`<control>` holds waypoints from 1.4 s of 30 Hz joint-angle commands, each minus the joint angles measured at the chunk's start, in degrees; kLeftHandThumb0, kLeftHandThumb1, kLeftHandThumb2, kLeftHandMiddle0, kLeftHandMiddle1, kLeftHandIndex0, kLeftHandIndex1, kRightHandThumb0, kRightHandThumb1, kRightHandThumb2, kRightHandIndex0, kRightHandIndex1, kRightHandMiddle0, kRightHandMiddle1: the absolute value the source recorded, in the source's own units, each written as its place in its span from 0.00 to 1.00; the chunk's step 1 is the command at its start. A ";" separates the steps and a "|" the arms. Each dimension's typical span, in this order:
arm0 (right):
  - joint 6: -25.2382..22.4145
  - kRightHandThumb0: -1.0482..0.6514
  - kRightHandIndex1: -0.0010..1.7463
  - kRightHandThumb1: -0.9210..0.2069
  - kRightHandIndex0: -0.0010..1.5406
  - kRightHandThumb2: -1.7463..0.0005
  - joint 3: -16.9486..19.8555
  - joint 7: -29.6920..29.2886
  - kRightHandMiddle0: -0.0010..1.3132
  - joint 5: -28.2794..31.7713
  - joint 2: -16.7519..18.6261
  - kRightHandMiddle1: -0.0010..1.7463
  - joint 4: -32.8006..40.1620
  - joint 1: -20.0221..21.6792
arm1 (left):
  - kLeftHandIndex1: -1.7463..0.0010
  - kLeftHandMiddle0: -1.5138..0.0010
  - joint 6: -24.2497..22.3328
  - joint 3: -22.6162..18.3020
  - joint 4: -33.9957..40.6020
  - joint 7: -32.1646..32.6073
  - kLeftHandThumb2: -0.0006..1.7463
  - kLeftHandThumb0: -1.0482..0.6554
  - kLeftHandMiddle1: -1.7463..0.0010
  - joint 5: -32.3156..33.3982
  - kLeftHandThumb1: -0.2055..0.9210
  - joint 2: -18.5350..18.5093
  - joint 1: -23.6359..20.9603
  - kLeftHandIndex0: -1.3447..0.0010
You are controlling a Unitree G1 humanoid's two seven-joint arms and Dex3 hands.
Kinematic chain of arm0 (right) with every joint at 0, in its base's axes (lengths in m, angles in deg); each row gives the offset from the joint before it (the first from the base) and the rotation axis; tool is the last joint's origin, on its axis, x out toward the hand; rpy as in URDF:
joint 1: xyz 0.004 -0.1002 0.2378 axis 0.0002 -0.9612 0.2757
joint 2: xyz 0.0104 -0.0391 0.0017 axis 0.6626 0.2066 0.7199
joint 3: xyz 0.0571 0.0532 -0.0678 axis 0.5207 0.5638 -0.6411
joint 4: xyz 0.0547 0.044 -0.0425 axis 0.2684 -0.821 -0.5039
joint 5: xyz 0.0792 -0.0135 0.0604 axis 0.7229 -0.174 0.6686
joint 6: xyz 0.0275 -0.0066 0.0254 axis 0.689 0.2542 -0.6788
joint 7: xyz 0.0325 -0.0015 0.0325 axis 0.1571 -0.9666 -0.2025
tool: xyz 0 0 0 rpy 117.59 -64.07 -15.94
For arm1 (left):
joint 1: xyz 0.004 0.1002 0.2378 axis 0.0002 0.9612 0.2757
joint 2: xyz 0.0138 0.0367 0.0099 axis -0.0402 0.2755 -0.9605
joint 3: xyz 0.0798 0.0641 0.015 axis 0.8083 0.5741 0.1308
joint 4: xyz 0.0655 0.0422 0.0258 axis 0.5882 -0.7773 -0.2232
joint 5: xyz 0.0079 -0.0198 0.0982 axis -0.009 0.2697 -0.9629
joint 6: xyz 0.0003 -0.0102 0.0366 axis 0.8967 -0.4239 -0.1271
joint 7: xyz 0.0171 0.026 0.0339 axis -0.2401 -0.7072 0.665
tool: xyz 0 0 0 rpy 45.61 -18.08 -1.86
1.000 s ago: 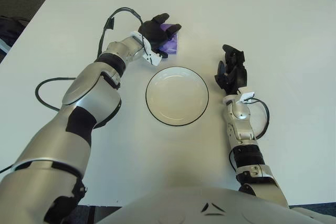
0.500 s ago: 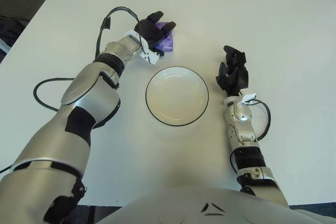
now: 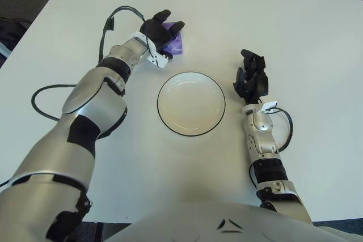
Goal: Put the tissue paper into the plate.
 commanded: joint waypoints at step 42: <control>-5.42 0.31 0.14 0.08 0.19 0.62 1.27 0.10 0.00 0.68 -0.23 0.54 -3.74 -4.83 | 0.08 0.75 -2.92 -3.44 -1.40 0.27 0.27 0.24 0.12 4.49 0.95 -1.23 4.75 0.98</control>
